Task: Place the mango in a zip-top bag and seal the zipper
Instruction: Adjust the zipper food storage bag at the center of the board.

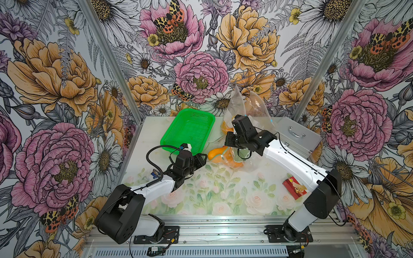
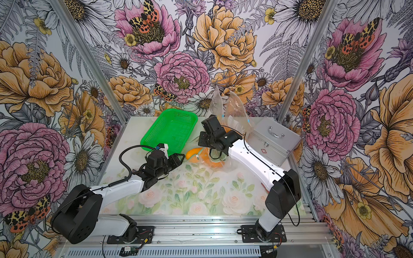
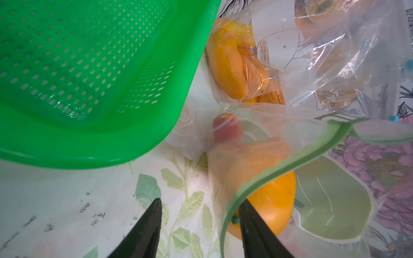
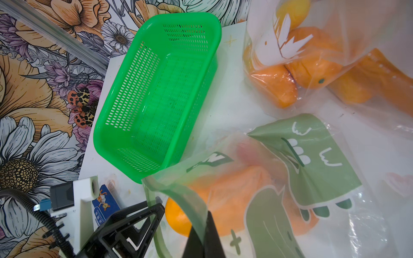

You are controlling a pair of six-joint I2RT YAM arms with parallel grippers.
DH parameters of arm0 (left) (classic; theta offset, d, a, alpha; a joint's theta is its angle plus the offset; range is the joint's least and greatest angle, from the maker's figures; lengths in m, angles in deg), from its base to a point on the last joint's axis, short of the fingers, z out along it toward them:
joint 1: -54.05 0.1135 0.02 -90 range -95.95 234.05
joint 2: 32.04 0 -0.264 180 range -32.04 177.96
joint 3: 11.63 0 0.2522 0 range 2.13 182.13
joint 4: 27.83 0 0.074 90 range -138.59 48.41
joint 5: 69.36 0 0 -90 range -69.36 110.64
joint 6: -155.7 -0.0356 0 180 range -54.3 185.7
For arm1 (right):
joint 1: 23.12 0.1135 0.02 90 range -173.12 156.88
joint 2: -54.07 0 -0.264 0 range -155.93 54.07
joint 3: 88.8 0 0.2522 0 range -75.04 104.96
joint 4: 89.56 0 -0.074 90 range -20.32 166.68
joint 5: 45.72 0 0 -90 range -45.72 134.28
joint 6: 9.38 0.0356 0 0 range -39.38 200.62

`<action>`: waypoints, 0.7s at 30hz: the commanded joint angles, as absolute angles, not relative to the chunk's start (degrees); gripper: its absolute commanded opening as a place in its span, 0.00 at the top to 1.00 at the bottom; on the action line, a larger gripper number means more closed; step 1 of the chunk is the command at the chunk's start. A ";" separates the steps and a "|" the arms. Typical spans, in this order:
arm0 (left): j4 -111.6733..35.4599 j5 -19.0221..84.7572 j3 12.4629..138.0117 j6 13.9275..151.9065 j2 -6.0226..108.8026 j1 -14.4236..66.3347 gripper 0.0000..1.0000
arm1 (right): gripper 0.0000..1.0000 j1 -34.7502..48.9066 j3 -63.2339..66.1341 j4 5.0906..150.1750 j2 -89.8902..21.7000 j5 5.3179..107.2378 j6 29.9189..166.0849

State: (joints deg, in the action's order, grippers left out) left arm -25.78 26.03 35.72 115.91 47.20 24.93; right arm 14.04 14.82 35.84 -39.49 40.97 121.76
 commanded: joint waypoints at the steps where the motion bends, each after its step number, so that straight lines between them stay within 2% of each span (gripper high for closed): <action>1: -20.76 28.60 37.75 116.59 48.43 25.23 0.64 | 1.00 14.32 15.06 38.09 -39.80 41.14 122.28; 3: -20.63 29.10 38.54 116.33 48.64 25.15 0.79 | 1.00 14.32 14.57 38.03 -39.31 40.78 122.11; 6: -20.67 29.21 39.43 115.49 47.48 24.70 0.93 | 1.00 14.18 13.55 37.97 -38.05 39.84 121.76; 8: -20.70 29.92 40.20 114.88 46.23 24.45 0.98 | 1.00 13.97 12.52 37.92 -36.67 38.93 121.09; 15: -22.64 37.56 48.55 111.19 43.08 22.46 1.00 | 1.00 13.36 9.34 34.58 -30.54 35.79 117.20; 21: -33.07 41.96 61.90 104.95 43.47 21.89 1.00 | 1.00 13.42 11.15 29.88 -25.57 35.50 113.24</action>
